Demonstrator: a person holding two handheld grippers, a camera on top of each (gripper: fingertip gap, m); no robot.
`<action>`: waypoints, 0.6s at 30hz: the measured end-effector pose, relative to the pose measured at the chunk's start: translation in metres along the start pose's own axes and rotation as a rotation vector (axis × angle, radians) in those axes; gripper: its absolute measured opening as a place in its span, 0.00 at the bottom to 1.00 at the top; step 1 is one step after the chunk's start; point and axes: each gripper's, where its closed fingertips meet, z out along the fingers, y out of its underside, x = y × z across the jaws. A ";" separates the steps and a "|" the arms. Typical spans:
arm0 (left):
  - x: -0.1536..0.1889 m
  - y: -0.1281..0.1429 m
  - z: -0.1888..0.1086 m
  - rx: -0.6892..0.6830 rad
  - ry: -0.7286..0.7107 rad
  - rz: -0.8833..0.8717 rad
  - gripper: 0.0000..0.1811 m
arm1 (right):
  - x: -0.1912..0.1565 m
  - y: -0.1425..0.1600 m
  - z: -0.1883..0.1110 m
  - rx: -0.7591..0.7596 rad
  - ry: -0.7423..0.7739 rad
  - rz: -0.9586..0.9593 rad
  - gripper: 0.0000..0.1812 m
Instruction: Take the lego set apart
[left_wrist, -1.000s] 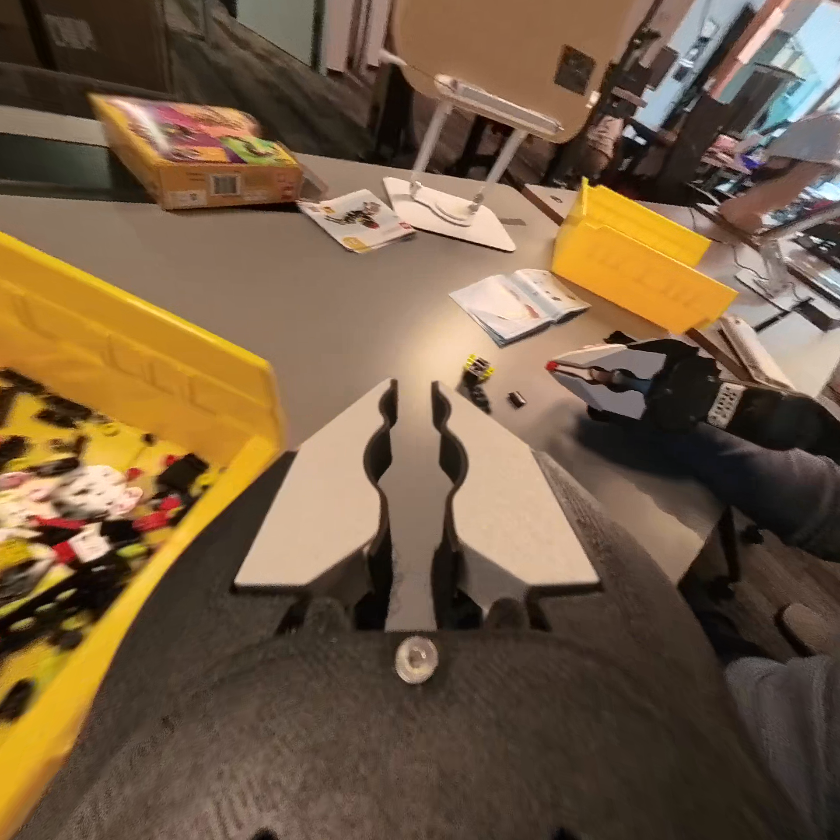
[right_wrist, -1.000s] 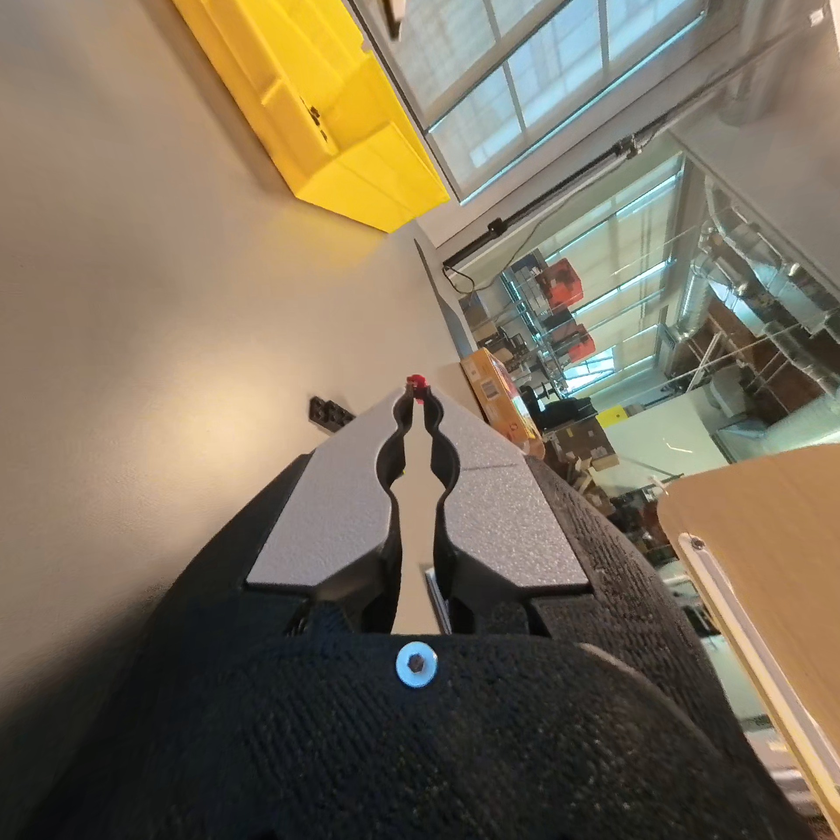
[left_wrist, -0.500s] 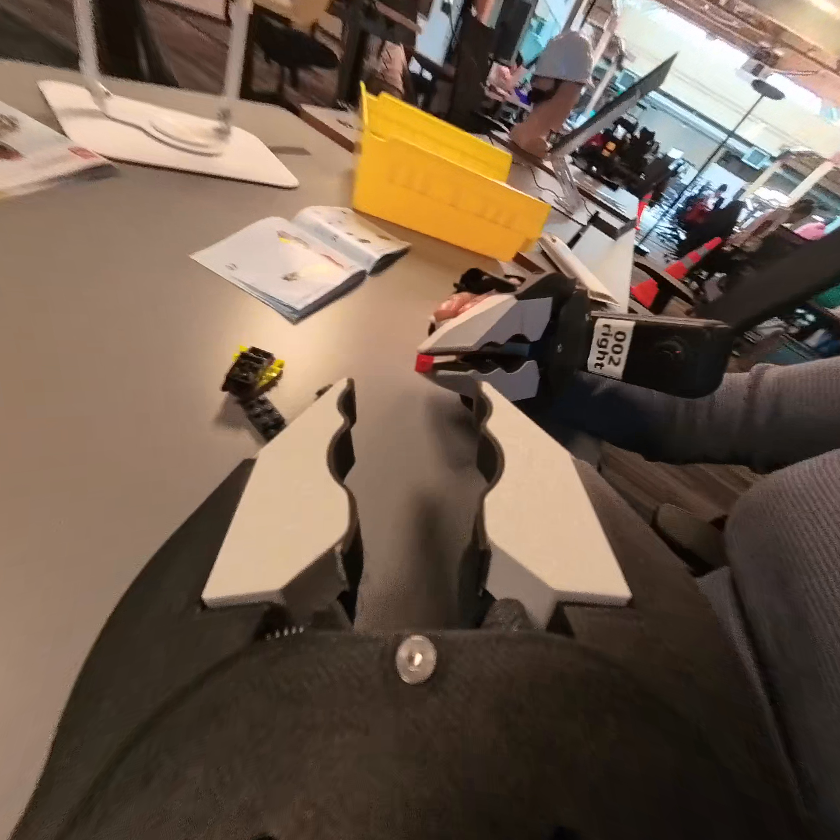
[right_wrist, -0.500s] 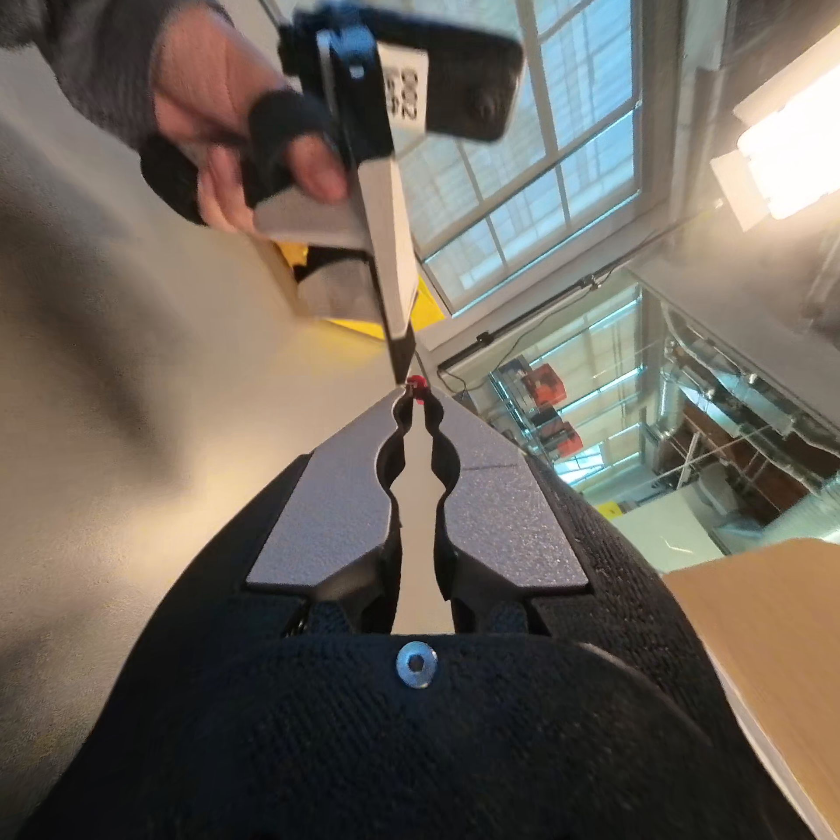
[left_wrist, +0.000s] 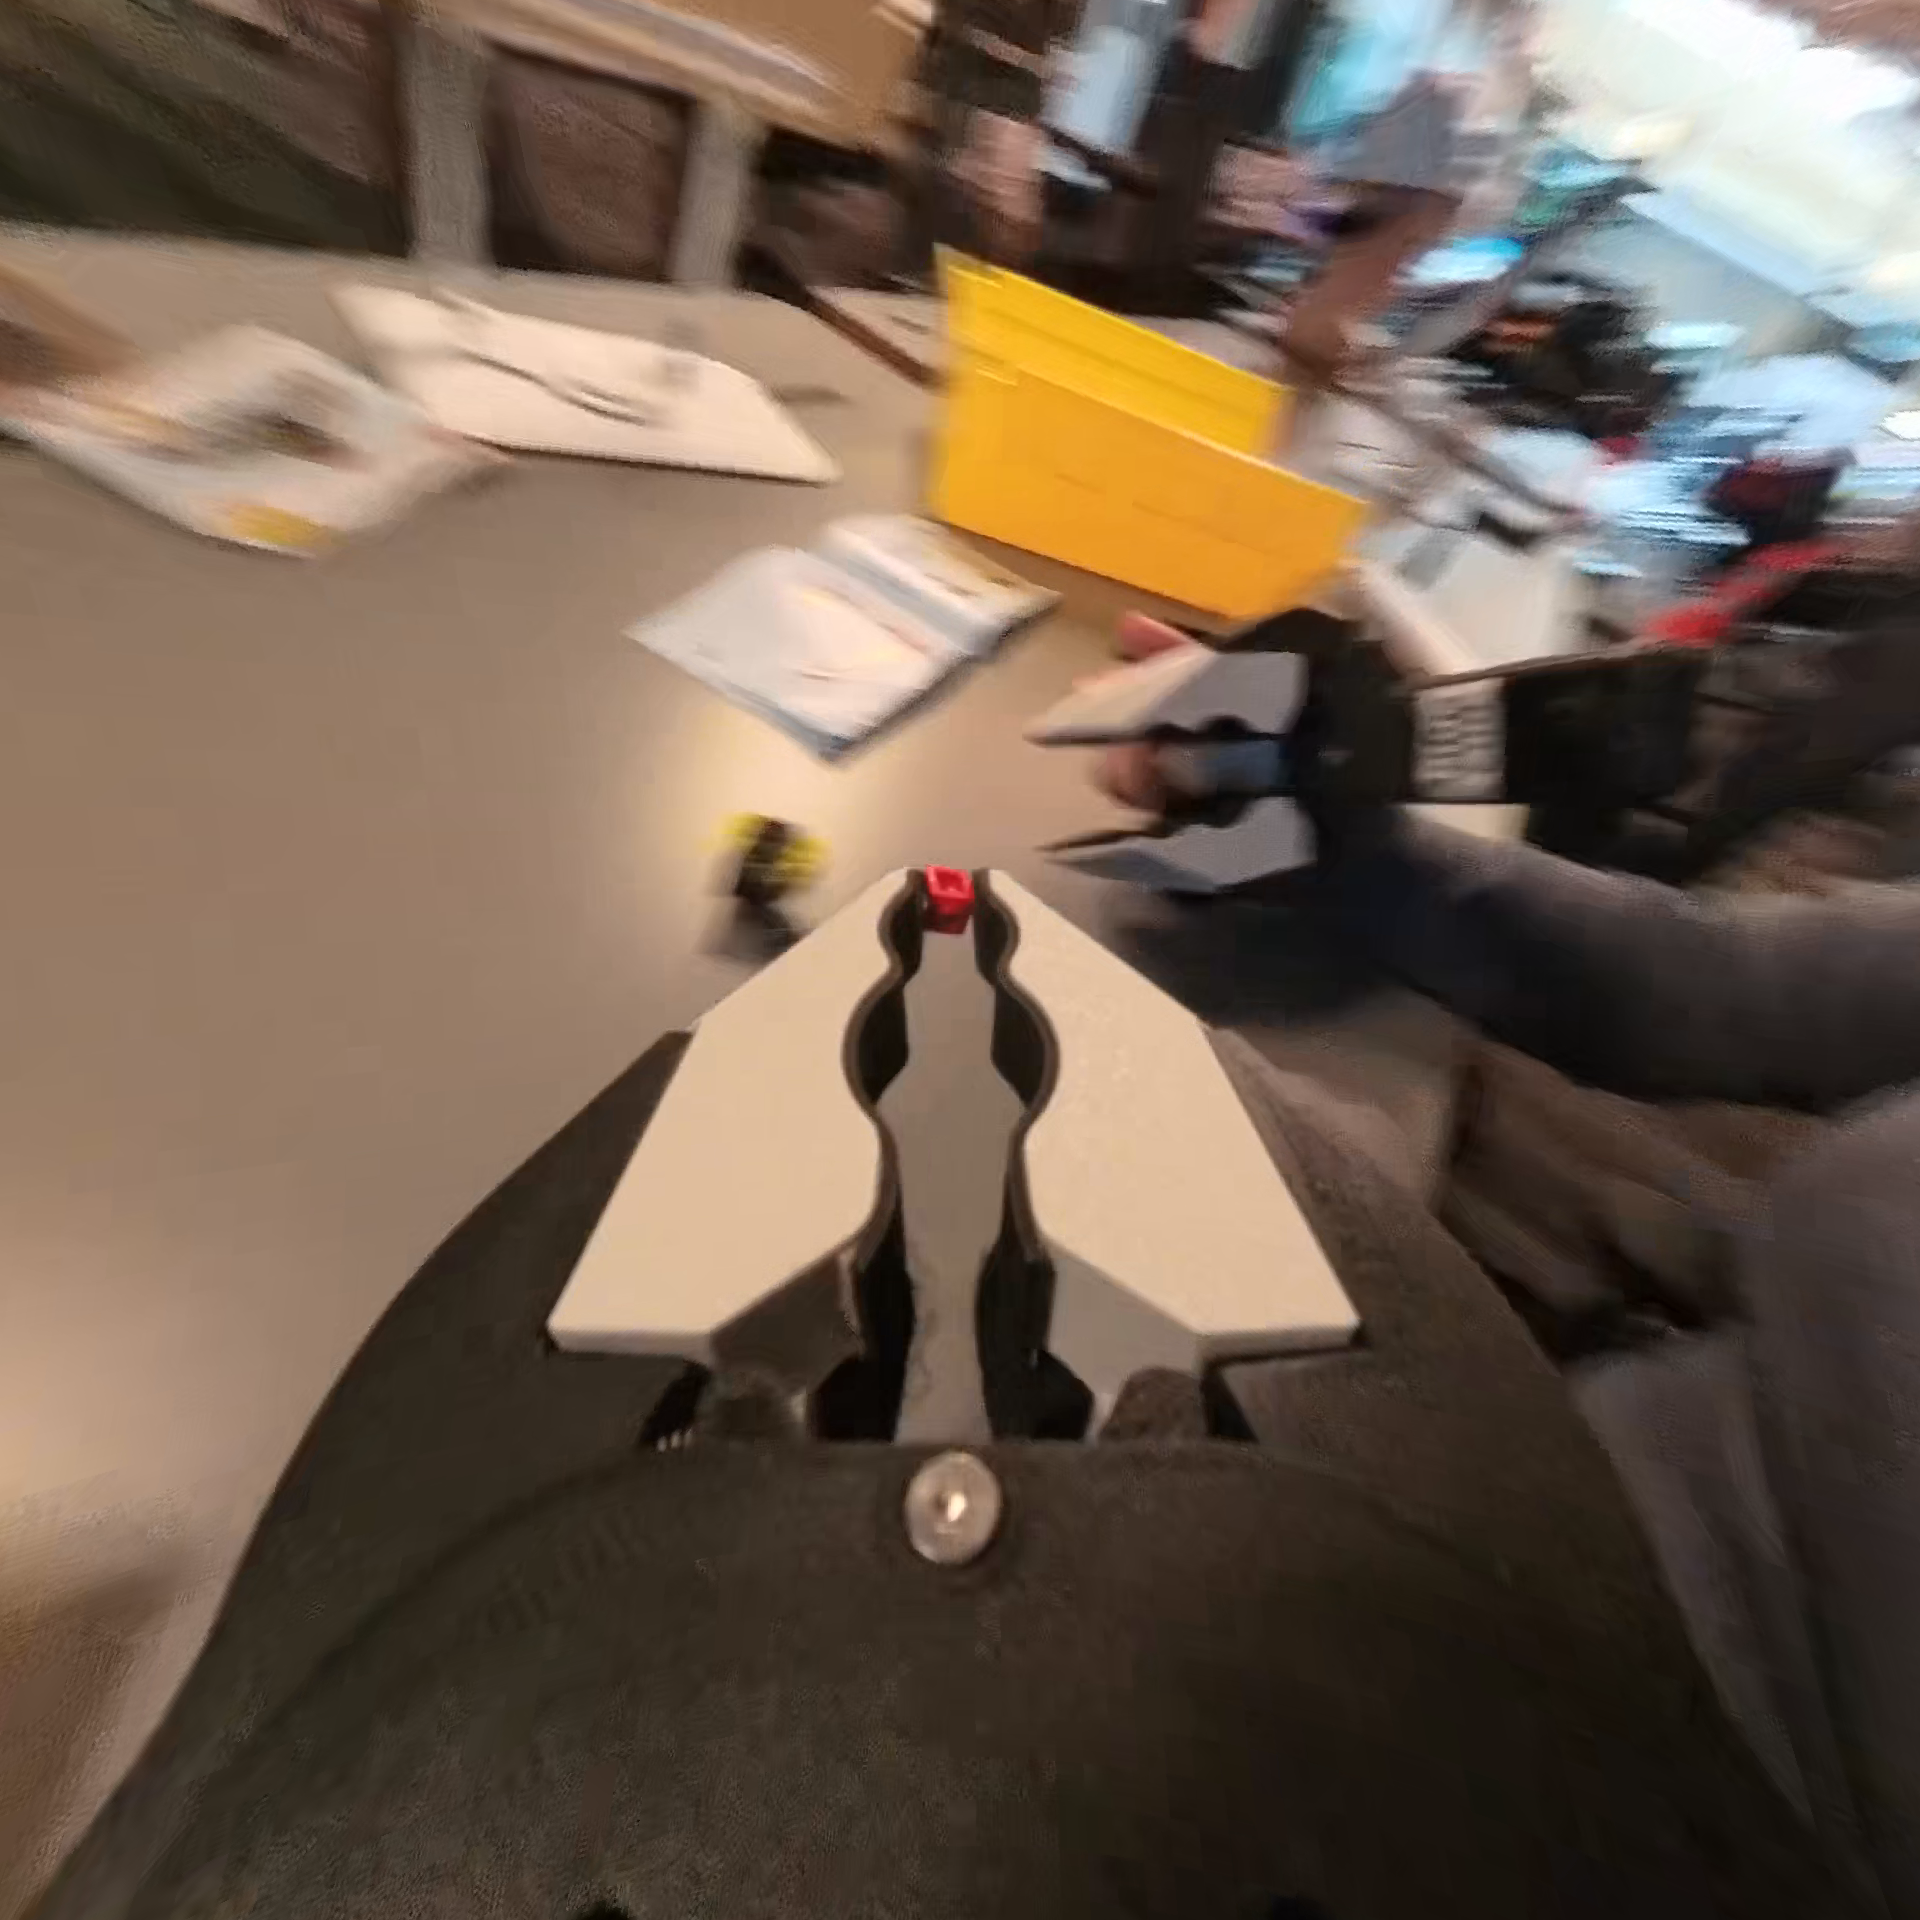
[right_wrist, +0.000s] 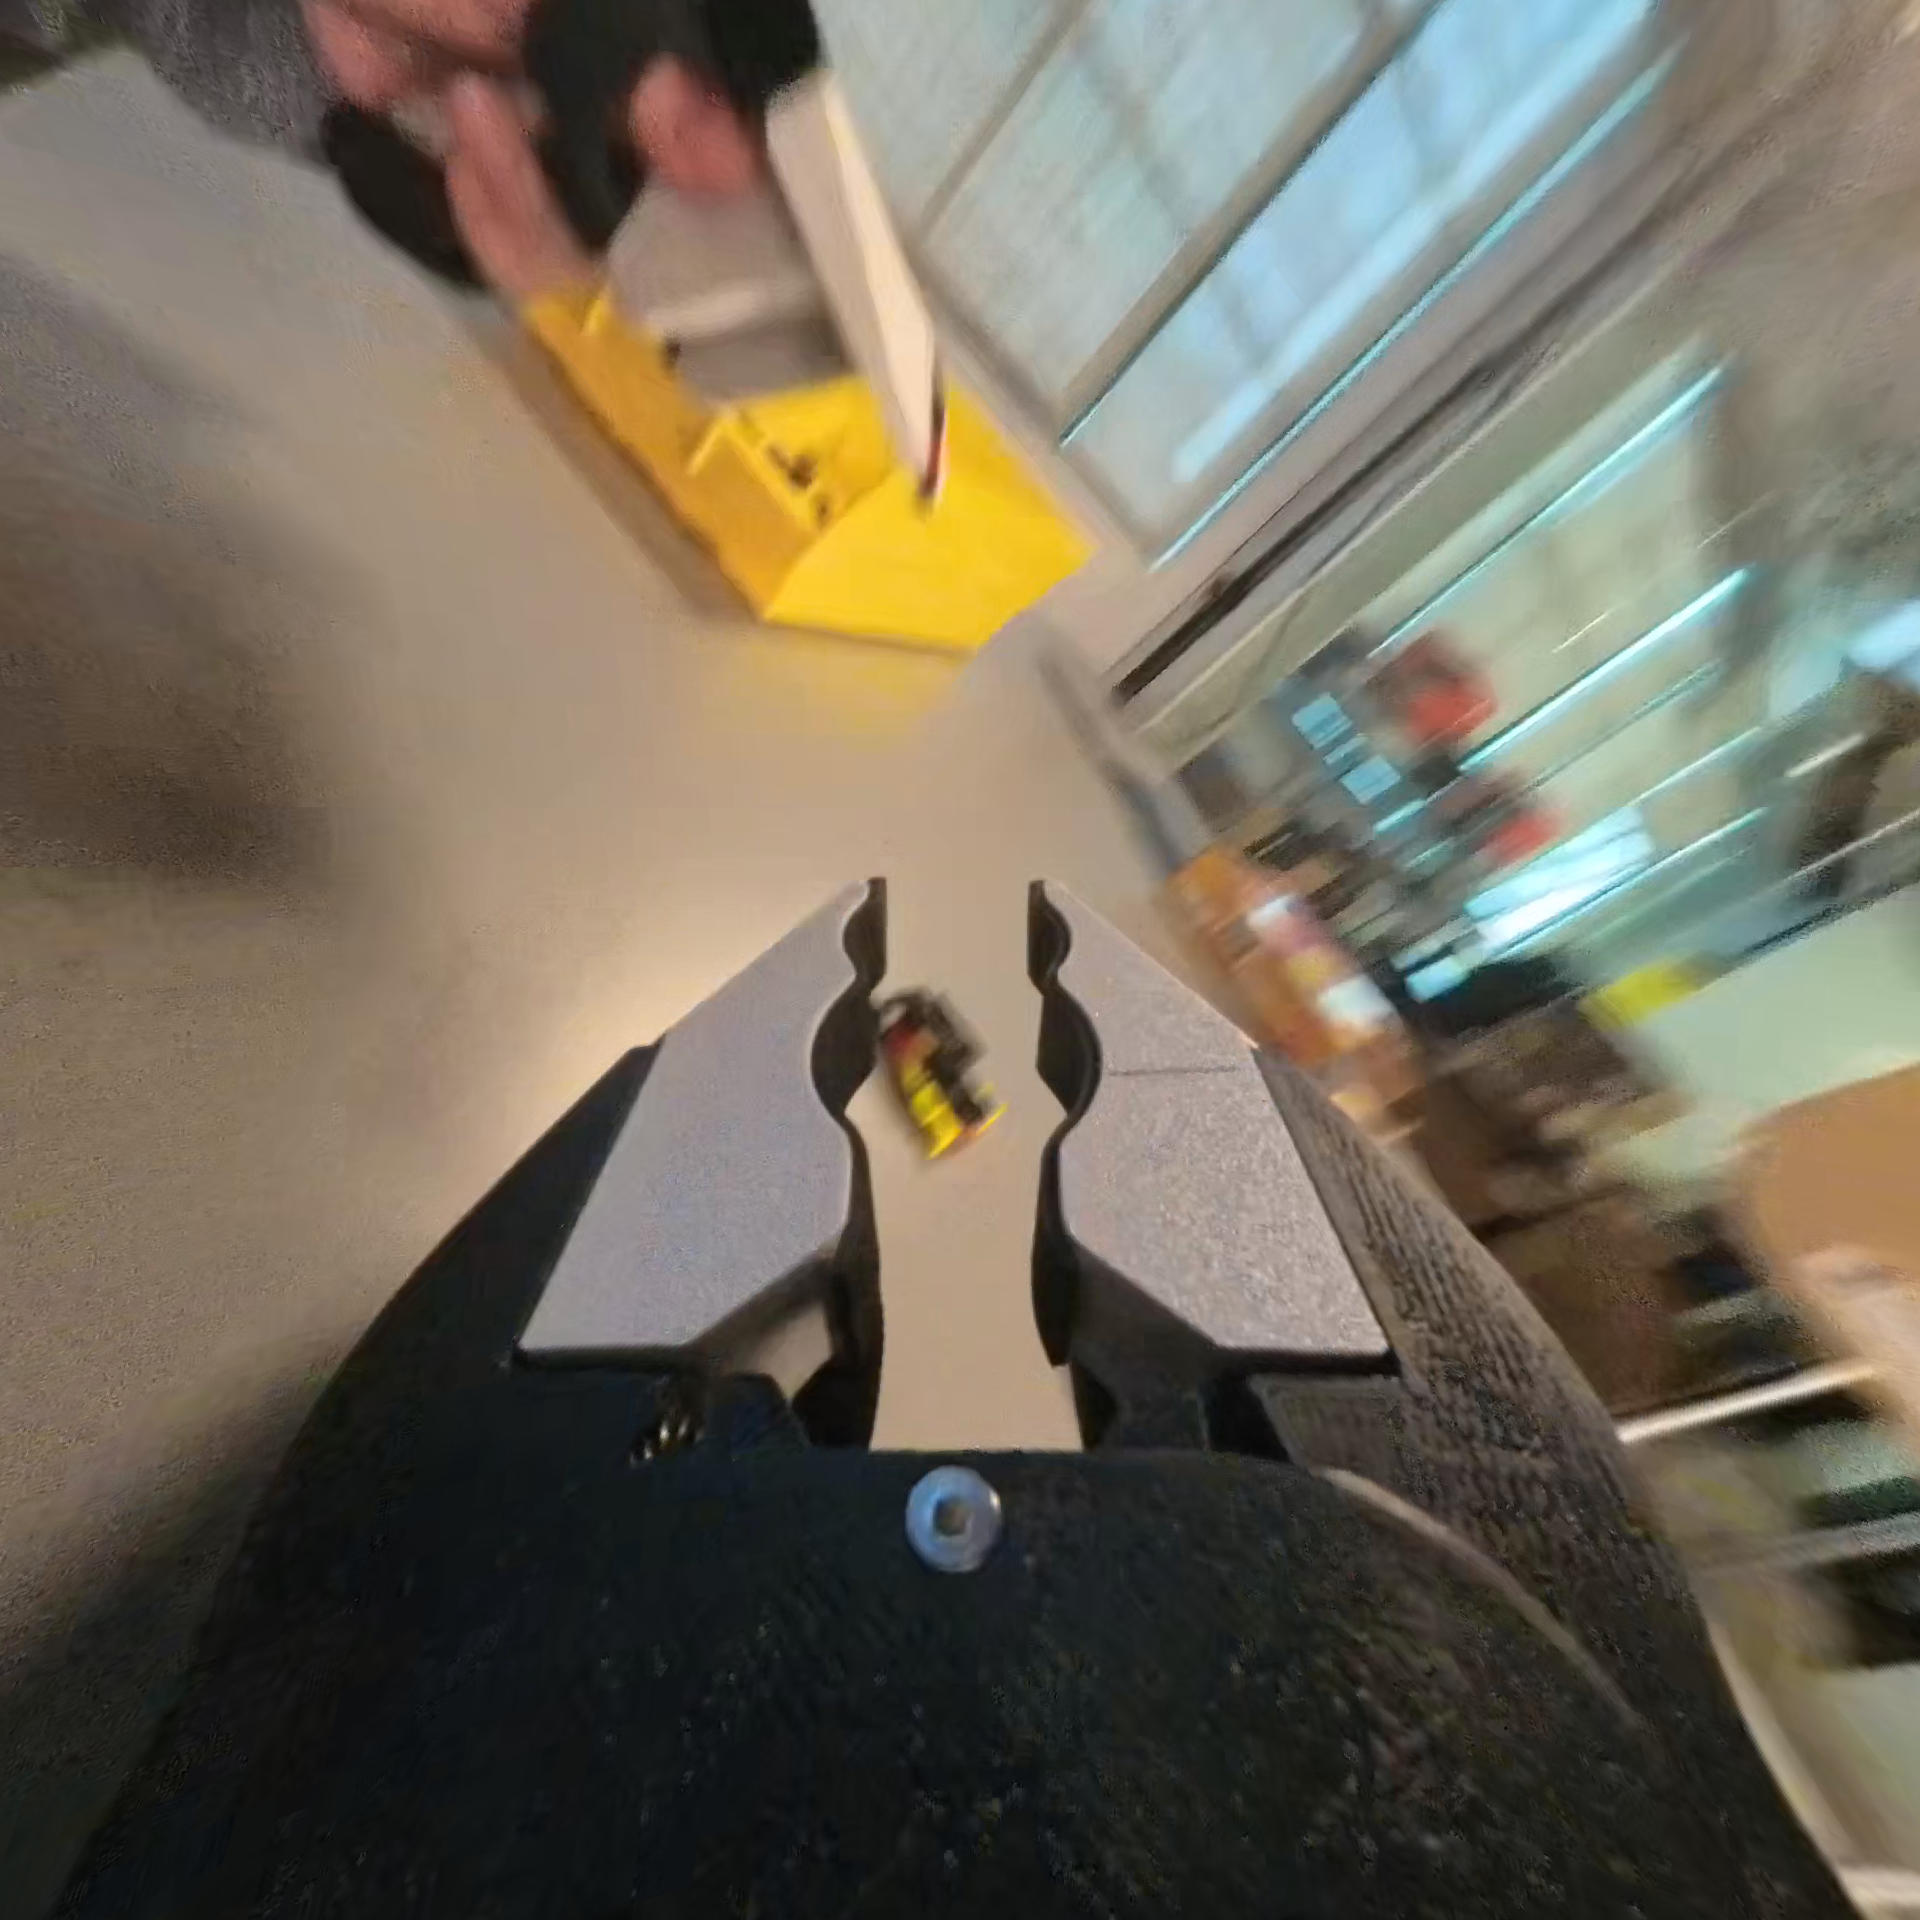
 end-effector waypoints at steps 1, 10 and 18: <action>-0.024 -0.010 -0.021 0.020 -0.162 0.025 0.04 | -0.002 0.014 -0.001 -0.059 -0.080 0.129 0.16; -0.189 0.031 -0.180 -0.369 -0.969 -0.247 0.45 | -0.038 0.082 0.005 -0.489 -0.402 0.584 0.18; -0.119 0.005 -0.110 -0.200 -0.741 -0.008 0.49 | -0.025 0.058 0.015 -0.289 -0.225 0.154 0.07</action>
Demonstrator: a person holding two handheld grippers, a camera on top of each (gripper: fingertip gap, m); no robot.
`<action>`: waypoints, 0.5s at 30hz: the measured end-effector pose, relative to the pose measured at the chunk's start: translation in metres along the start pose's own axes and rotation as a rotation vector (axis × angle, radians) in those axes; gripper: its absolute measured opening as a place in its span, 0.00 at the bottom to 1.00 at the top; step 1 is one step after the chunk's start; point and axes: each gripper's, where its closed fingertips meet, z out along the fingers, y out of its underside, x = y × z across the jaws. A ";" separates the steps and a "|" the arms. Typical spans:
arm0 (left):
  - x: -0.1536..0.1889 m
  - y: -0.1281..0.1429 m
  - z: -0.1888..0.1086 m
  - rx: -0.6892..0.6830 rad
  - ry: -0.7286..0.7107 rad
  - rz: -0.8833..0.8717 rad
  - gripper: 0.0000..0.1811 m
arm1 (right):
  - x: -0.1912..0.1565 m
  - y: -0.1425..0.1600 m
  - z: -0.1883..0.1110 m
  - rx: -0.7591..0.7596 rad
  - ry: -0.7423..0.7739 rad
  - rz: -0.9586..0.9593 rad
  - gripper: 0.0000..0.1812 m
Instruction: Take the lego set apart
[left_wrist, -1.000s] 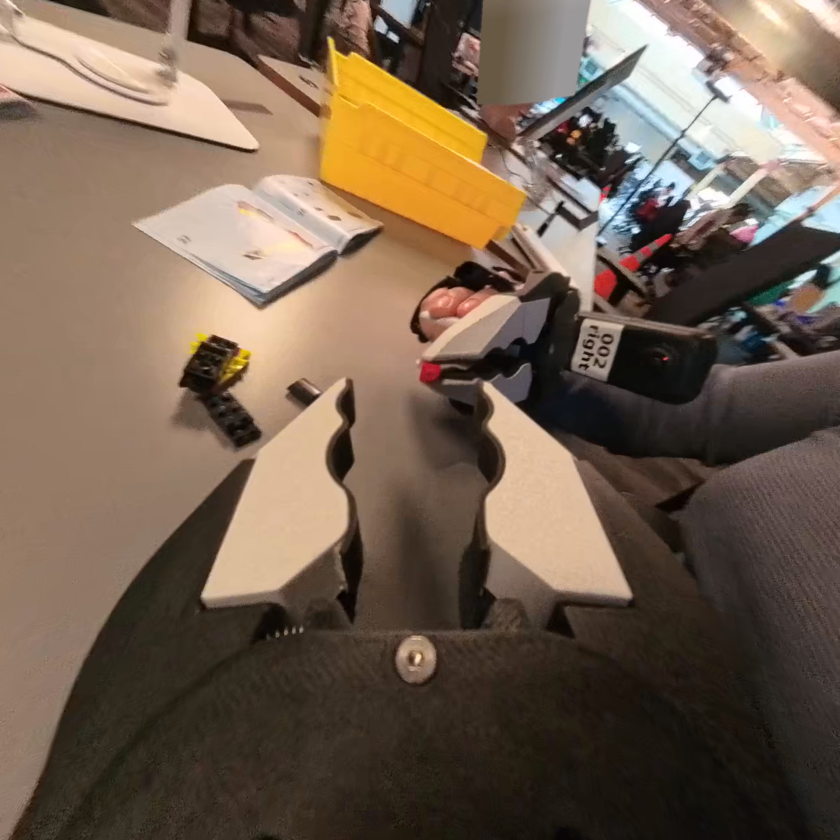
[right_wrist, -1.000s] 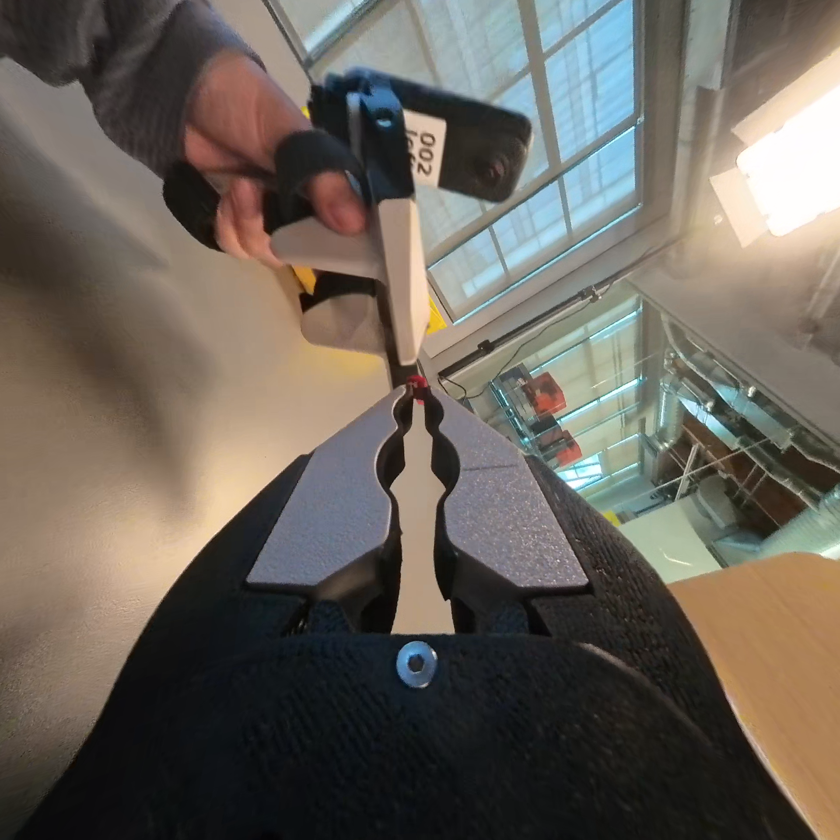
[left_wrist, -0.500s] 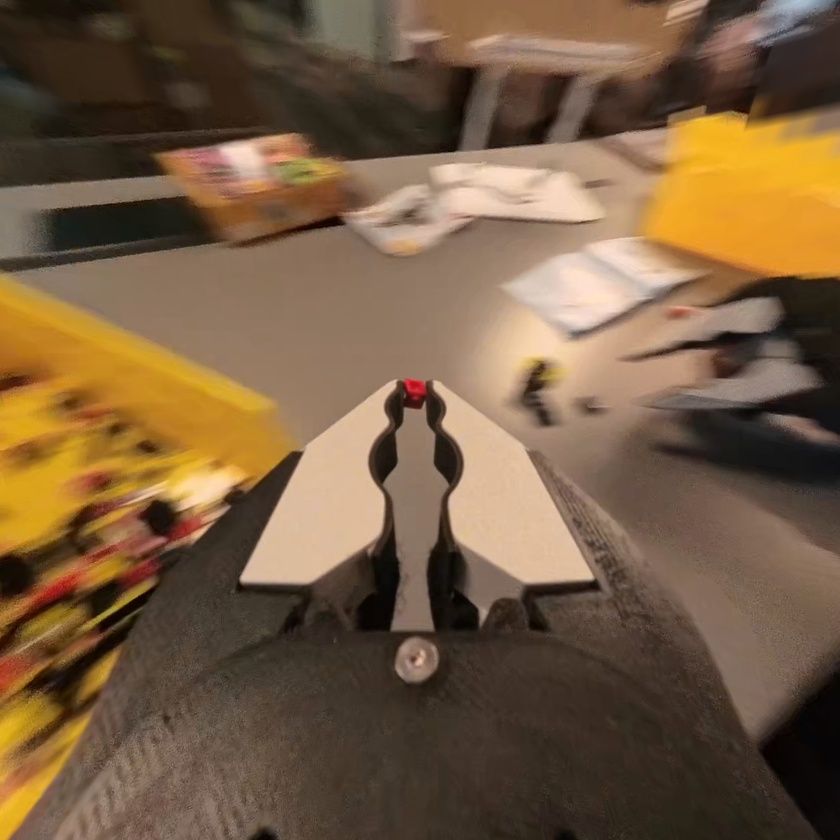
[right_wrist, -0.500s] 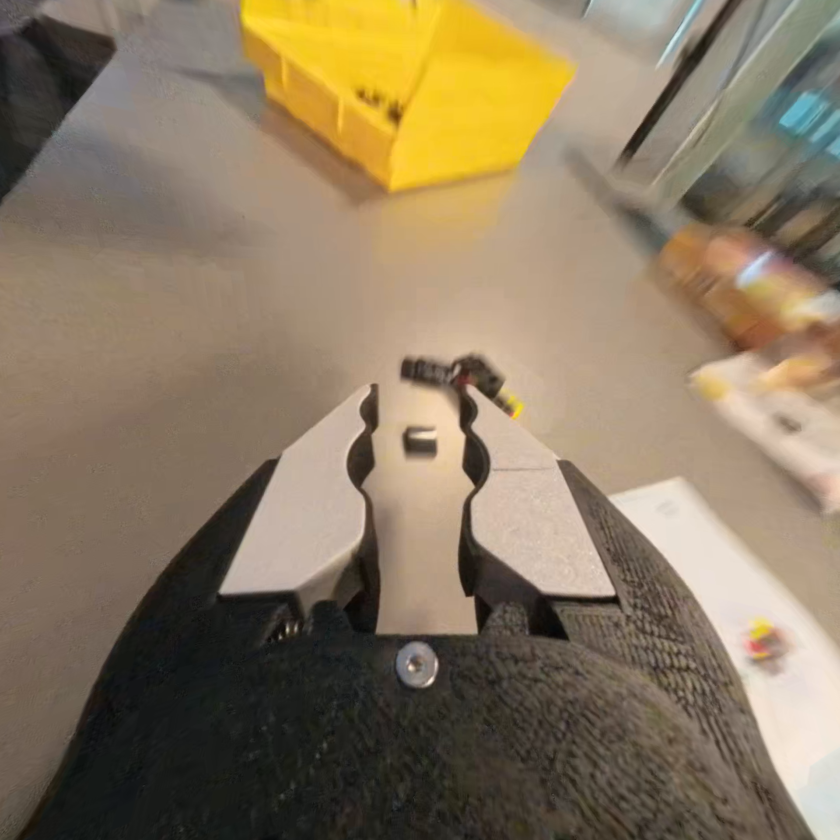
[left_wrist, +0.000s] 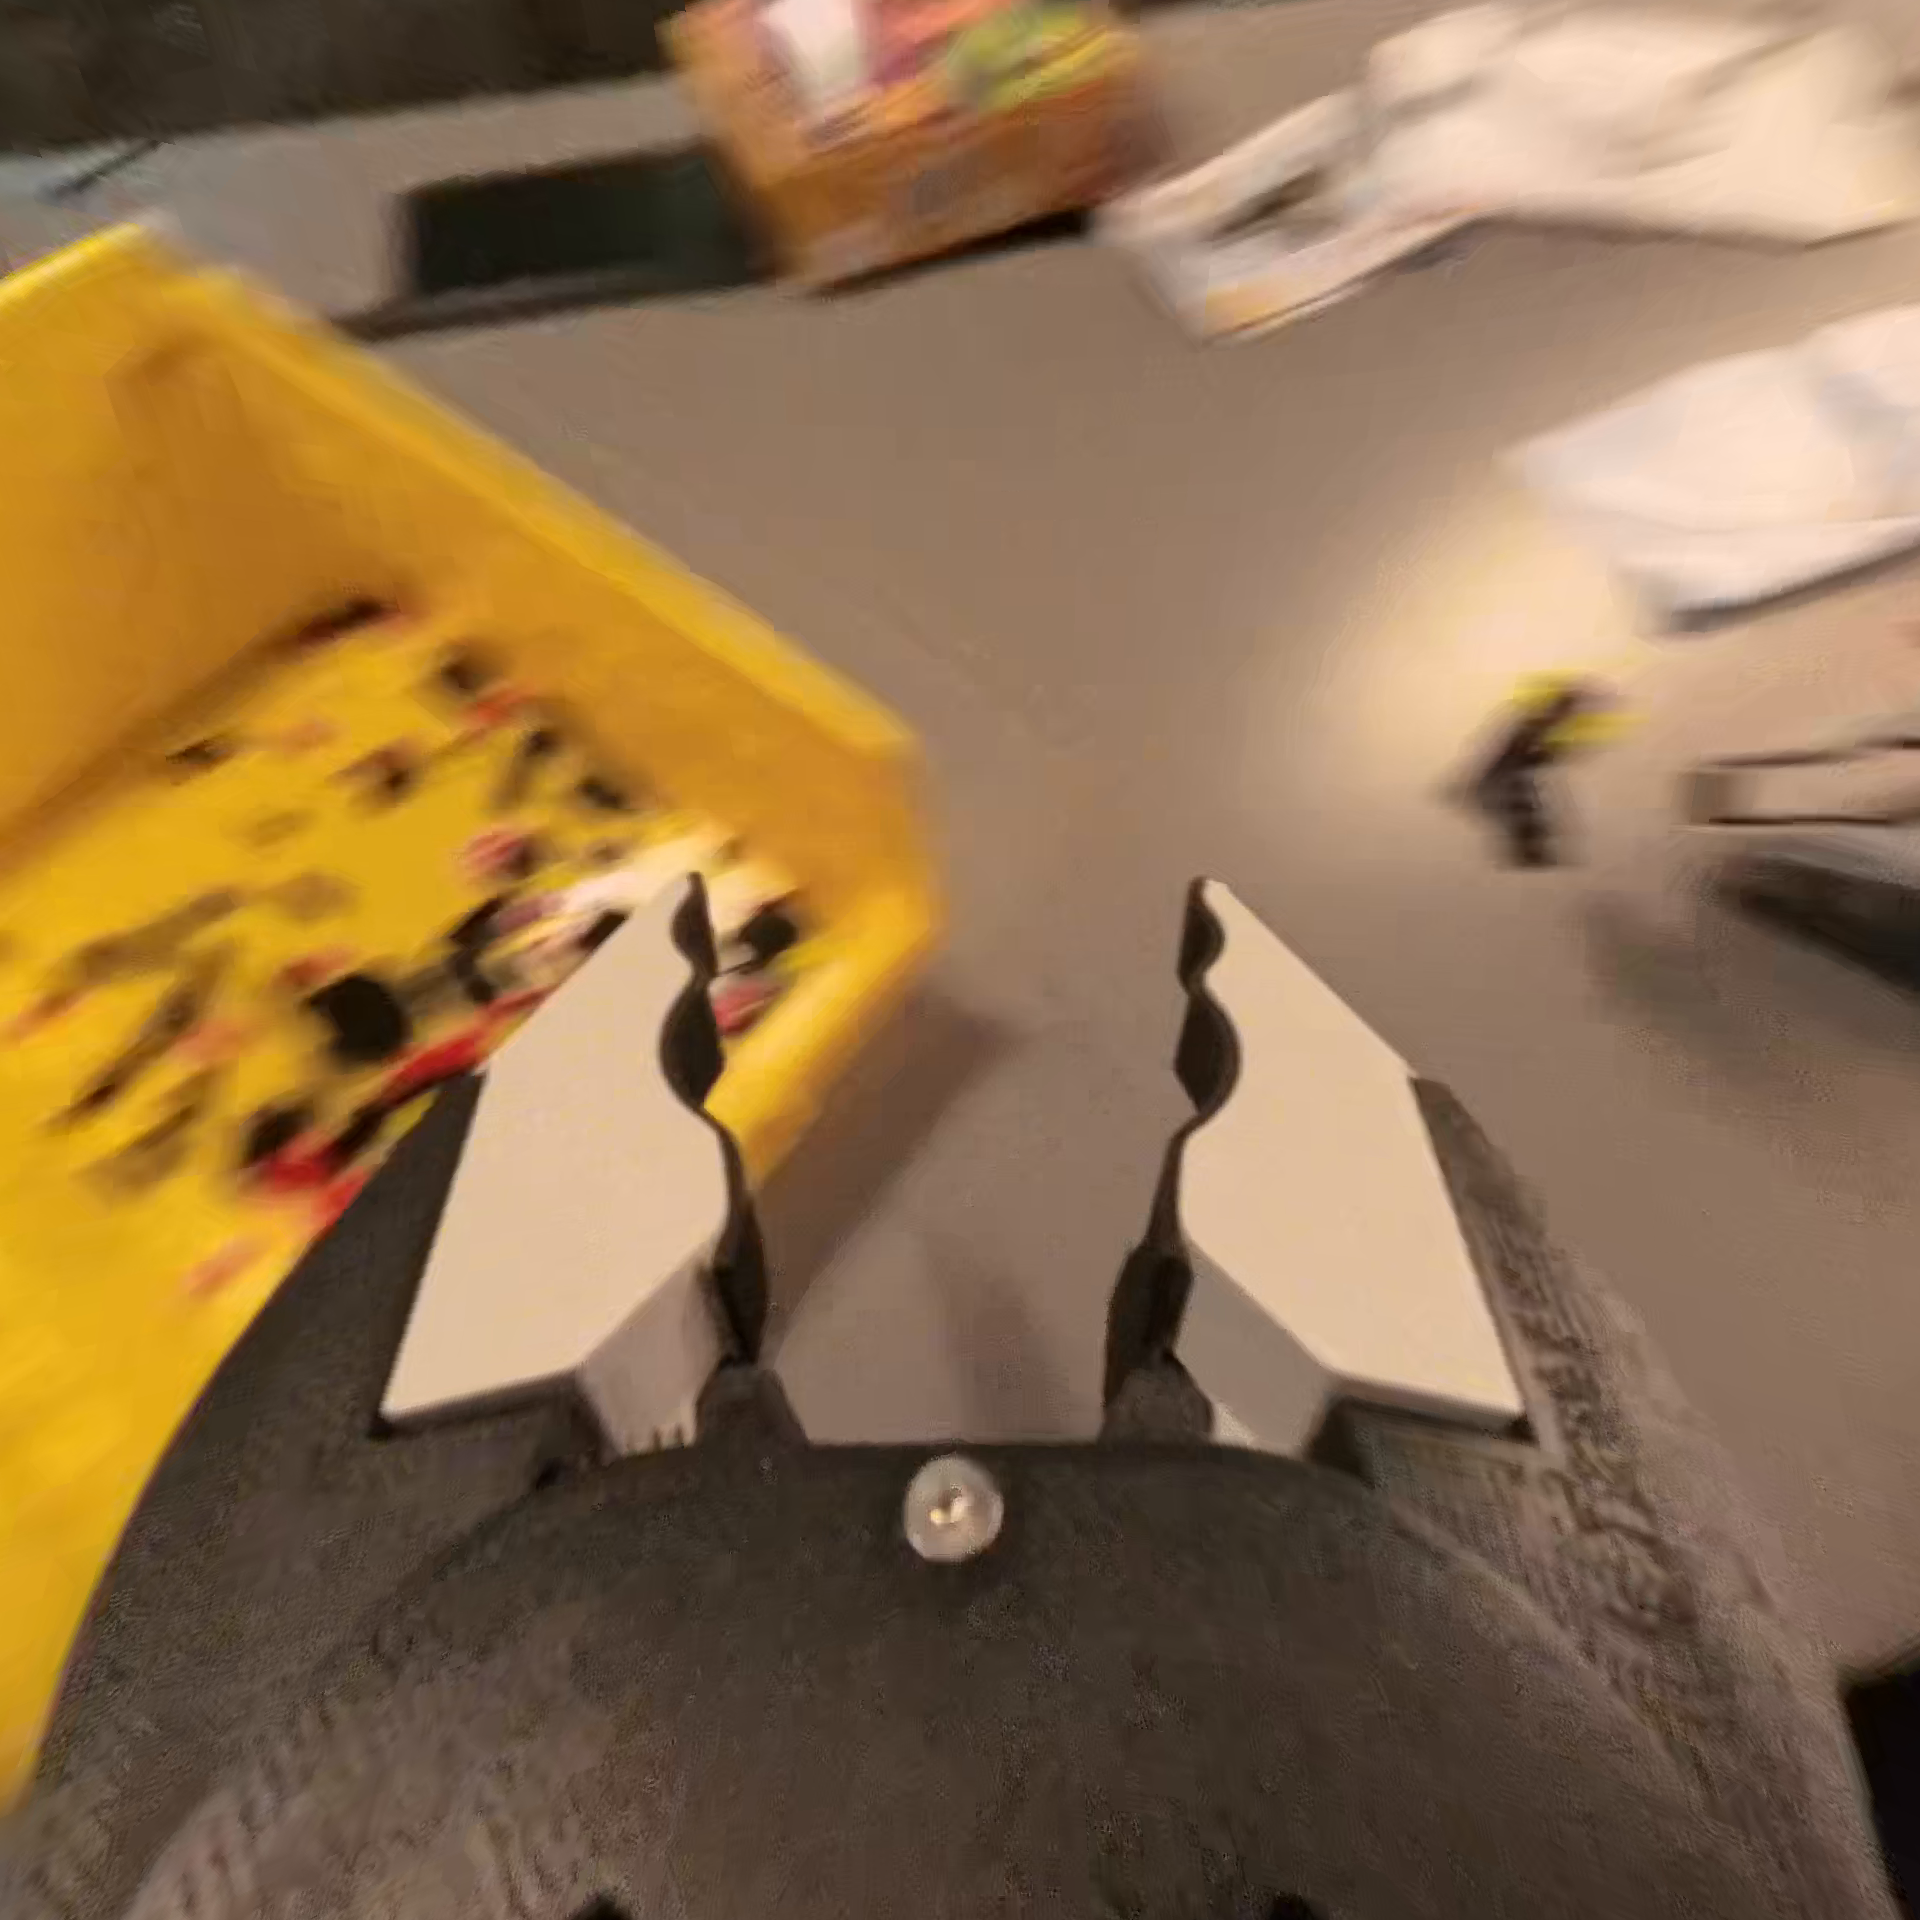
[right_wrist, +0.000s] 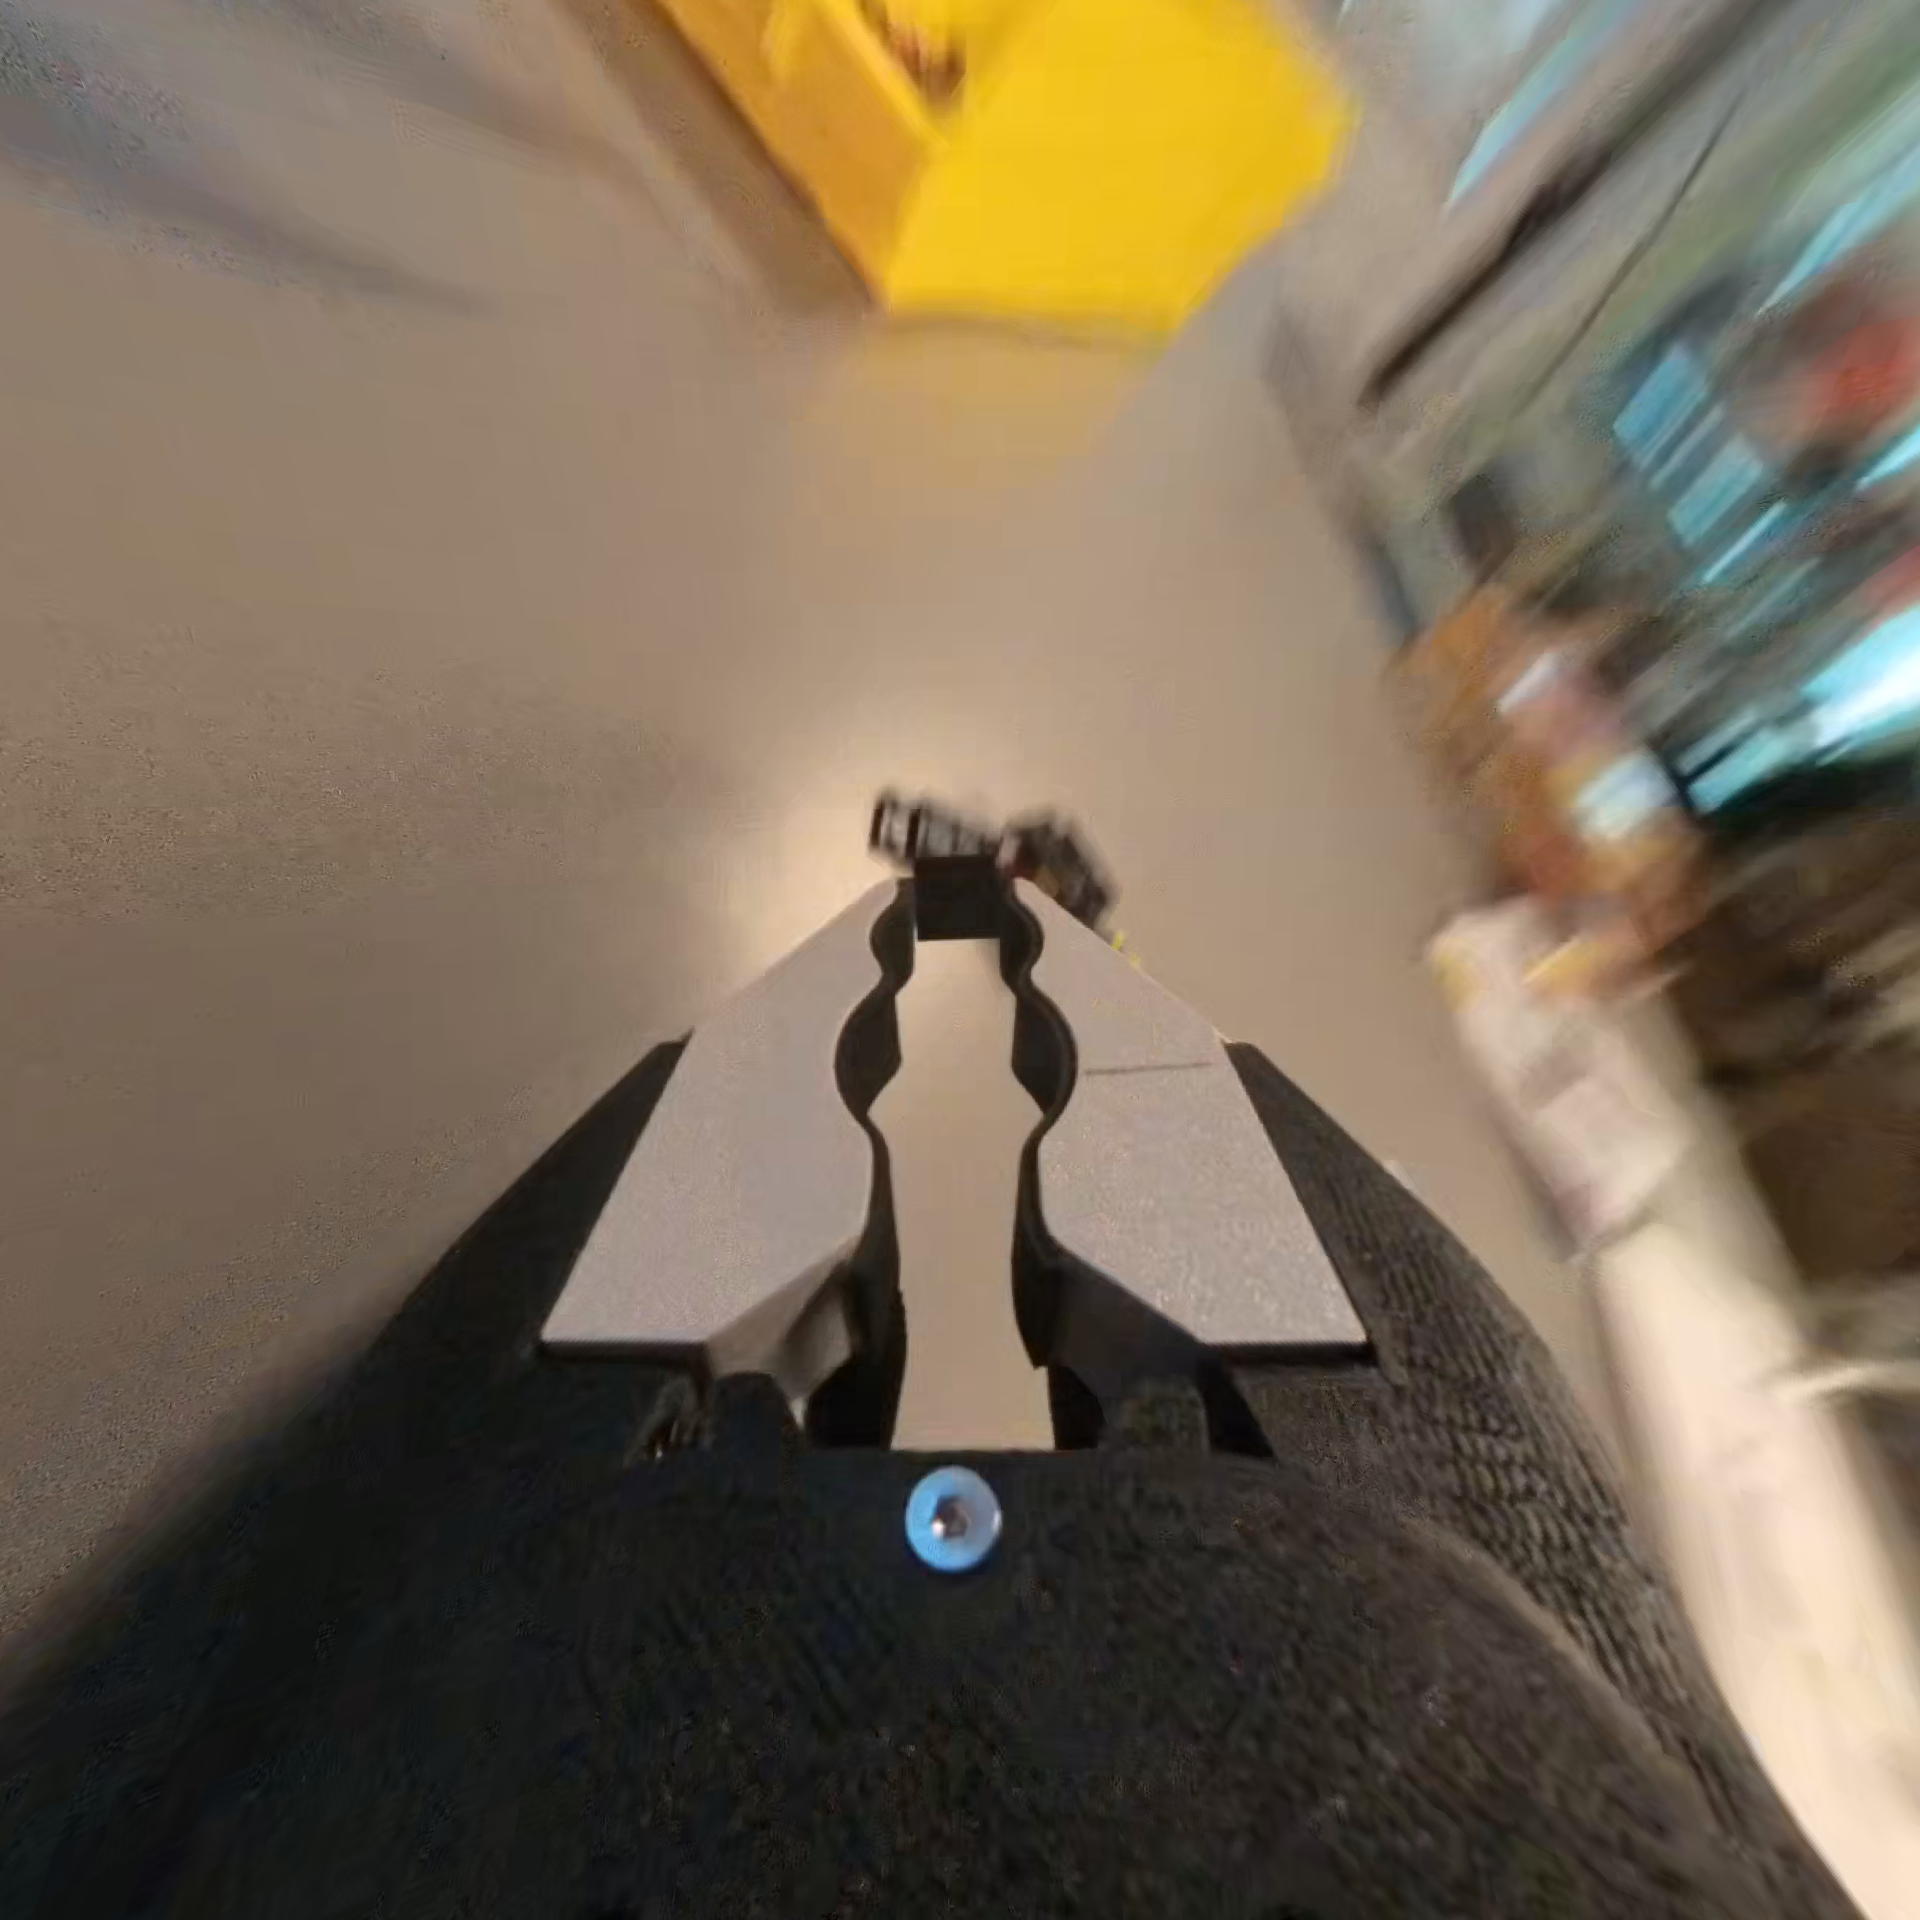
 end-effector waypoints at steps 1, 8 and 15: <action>0.041 -0.006 0.000 0.062 0.162 0.023 0.44 | -0.001 -0.018 -0.004 0.095 0.090 -0.167 0.07; 0.204 0.024 0.008 0.008 0.805 0.057 0.30 | -0.031 -0.083 -0.016 0.336 0.323 -0.563 0.07; 0.215 0.028 0.007 0.021 0.900 0.017 0.02 | -0.034 -0.088 -0.019 0.366 0.327 -0.574 0.12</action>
